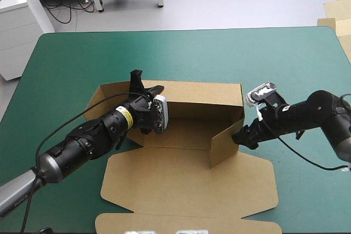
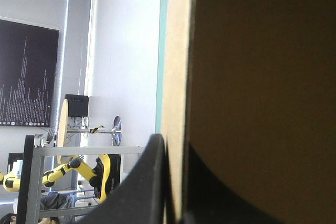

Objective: Fold the box

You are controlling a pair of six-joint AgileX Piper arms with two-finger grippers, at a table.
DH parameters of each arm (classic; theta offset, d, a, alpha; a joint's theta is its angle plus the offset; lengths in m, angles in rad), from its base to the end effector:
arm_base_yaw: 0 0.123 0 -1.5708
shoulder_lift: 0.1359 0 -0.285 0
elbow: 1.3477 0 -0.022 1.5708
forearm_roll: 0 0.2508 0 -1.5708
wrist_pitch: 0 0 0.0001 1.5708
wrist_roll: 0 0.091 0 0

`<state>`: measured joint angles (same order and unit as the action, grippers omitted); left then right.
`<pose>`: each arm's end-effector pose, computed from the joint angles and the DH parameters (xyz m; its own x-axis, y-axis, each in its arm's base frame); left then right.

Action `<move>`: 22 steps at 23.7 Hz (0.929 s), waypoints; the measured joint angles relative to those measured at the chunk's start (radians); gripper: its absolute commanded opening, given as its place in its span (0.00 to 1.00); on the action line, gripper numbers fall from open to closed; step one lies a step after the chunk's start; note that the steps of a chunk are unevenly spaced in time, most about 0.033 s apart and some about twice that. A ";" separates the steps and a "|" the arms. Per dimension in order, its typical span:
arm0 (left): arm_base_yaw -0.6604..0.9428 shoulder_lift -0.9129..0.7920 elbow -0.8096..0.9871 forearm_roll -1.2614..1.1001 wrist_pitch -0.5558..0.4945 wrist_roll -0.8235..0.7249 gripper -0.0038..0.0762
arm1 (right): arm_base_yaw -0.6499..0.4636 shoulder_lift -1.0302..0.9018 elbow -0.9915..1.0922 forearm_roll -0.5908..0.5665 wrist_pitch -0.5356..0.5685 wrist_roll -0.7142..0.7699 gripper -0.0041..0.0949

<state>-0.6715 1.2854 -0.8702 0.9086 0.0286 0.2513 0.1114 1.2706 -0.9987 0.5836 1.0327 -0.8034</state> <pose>0.2265 -0.1773 0.3140 0.4490 0.8138 -0.3690 0.4850 0.1249 0.8655 0.2315 0.0692 0.3070 -0.6640 -0.4813 -0.5722 -0.6771 0.7117 0.1870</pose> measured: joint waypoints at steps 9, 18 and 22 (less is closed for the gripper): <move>-0.029 0.012 -0.007 0.011 0.055 0.000 0.04 | 0.134 0.000 0.004 -0.014 -0.188 -0.008 0.88; -0.100 0.041 -0.023 0.038 0.149 0.000 0.04 | 0.146 0.006 0.059 -0.023 -0.271 -0.045 0.50; -0.101 0.046 -0.026 0.046 0.156 -0.005 0.04 | 0.146 0.013 0.063 -0.045 -0.296 -0.038 0.15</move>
<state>-0.7725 1.3318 -0.8962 0.9543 0.1842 0.2468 0.2575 1.2835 -0.9356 0.5385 0.7367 -0.8418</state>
